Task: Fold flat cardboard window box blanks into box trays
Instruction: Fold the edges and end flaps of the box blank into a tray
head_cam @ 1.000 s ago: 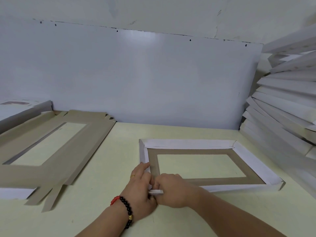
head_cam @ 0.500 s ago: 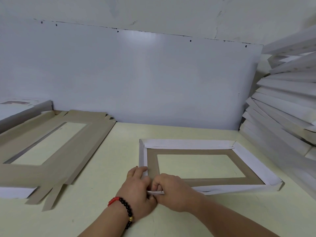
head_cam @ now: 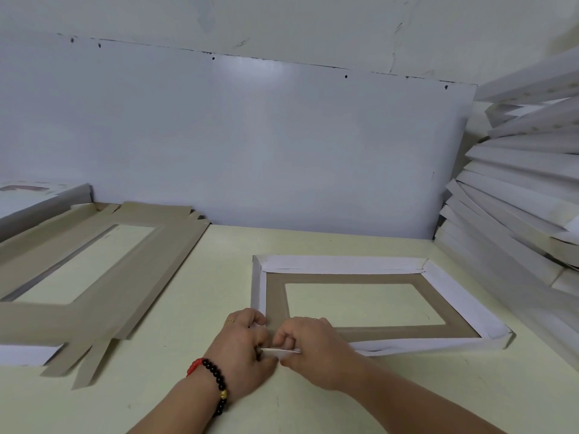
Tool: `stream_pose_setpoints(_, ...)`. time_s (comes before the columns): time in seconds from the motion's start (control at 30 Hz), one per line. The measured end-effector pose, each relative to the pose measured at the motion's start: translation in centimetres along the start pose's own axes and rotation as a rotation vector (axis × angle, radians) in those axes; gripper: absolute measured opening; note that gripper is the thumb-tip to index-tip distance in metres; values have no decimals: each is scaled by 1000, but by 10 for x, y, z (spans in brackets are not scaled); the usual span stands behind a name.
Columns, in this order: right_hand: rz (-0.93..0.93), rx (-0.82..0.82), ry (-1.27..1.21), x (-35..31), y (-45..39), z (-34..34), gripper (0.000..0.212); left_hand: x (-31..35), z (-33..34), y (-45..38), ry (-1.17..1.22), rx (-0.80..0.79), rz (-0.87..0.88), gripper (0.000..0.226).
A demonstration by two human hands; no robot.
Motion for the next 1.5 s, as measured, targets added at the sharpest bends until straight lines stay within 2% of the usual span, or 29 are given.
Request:
stream_pose_setpoints(0.2, -178, 250, 473, -13, 8, 0, 20, 4, 2, 0, -37, -23, 48, 13)
stream_pose_setpoints(0.27, -191, 247, 569, -16, 10, 6, 19, 6, 3, 1, -51, -6, 70, 14)
stream_pose_setpoints(0.33, -181, 214, 534, -12, 9, 11, 12, 8, 3, 1, -53, 3, 74, 17)
stream_pose_setpoints(0.43, -151, 87, 487, 1, 4, 19, 23, 10, 2, 3, -119, 11, 135, 2)
stream_pose_setpoints(0.5, -168, 53, 480, 6, 5, 18, 24, 9, 2, 3, -159, -2, 142, 15)
stream_pose_setpoints(0.6, -158, 3, 489, 18, 8, 13, 28, 9, 0, 2, -182, -18, 125, 18)
stream_pose_setpoints(0.77, -33, 26, 387, 58, 22, -12, 24, 10, 1, 0, -228, -27, 98, 22)
stream_pose_setpoints(1.1, 120, 6, 474, 155, 70, -73, 23, 14, -1, 0, -306, -38, 46, 24)
stream_pose_setpoints(1.27, 202, 110, 560, 201, 105, -105, 6, 13, 0, -1, -280, -36, 50, 21)
stream_pose_setpoints(1.33, 294, 200, 531, 225, 117, -115, 26, 12, 0, -2, -267, -47, 40, 23)
stream_pose_setpoints(1.43, 551, 172, 540, 271, 132, -126, 12, 9, 2, -2, -238, -75, 7, 20)
stream_pose_setpoints(1.5, 630, 171, 418, 301, 145, -130, 13, 6, 1, -1, -214, -107, -43, 13)
Point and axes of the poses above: each hand's wrist, its own y-axis away from the middle knuckle, its own z-axis out of the palm, x = y × z, the point moved 5 cm from there along -y, towards the middle knuckle, and after that the axes turned 6 degrees about z, right-handed, at the moved point
